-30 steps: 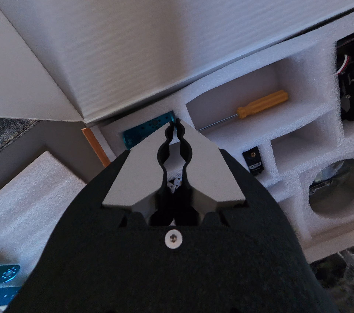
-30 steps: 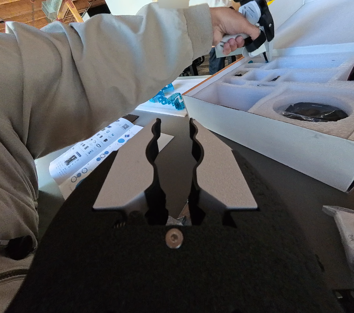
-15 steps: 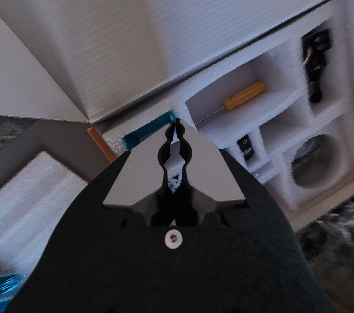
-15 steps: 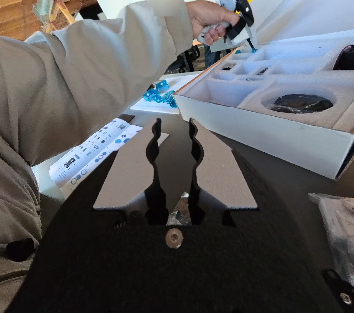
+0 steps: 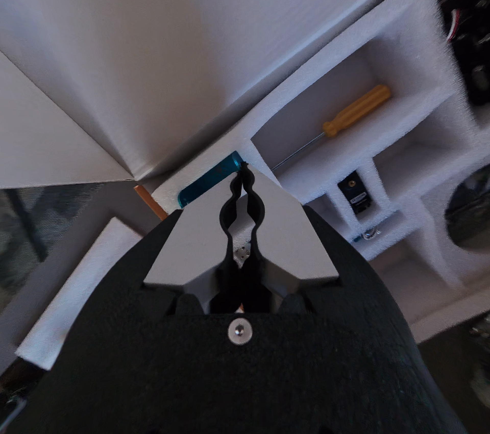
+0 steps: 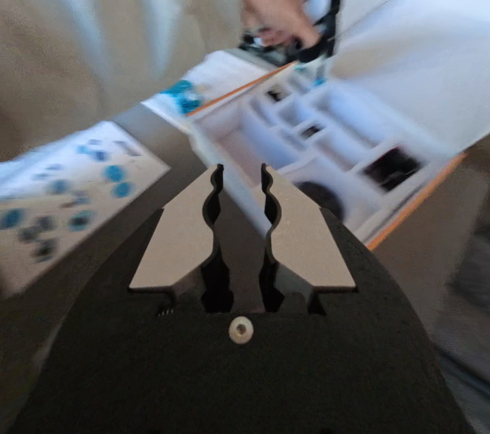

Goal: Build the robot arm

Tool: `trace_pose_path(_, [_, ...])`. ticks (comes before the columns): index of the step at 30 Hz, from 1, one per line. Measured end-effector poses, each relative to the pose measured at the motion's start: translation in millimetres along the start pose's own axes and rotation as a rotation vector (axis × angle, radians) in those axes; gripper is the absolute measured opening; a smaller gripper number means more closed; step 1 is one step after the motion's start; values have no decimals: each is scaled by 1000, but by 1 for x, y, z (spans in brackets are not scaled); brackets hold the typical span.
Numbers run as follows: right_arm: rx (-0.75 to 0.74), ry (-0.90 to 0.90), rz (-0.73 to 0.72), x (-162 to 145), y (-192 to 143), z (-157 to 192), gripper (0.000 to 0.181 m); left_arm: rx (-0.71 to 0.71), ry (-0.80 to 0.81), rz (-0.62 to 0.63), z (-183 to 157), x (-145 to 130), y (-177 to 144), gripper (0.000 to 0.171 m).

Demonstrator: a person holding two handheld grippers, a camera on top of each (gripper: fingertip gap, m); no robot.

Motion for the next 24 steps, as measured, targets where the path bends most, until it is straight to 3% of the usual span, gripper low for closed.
trace_pose_path(1, [-37,-91,29,12,22,-24,27,-36,-28,0,2,-1,0,0])
trace_pose_path(3, [52,-174,104,24,80,-60,25,-97,-67,-4,5,-2,-1,0])
trace_pose_path(7, [231,-76,301,17,196,-111,30,-184,-114,-37,8,-4,-4,0])
trace_pose_path(10, [261,55,320,9,252,-126,29,-225,-136,-67,10,-6,-4,0])
trace_pose_path(13, [262,84,323,8,279,-126,24,-238,-139,-69,13,-8,-1,0])
trace_pose_path(19, [256,151,431,0,292,-123,13,-213,-94,-80,14,-8,-2,0])
trace_pose_path(22, [275,247,435,-2,296,-127,12,-345,-145,-186,7,8,-36,0])
trace_pose_path(24, [286,239,419,-2,294,-127,13,-220,-87,-208,21,14,-56,0])
Point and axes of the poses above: each gripper's, where its closed fingertips meet, y out along the fingers, x out of its top, z = x × y across the jaws, the point moved 6 cm from there along -y, back along the fingers, and after that the axes turned 4 degrees about -y, right-handed, at the moved point
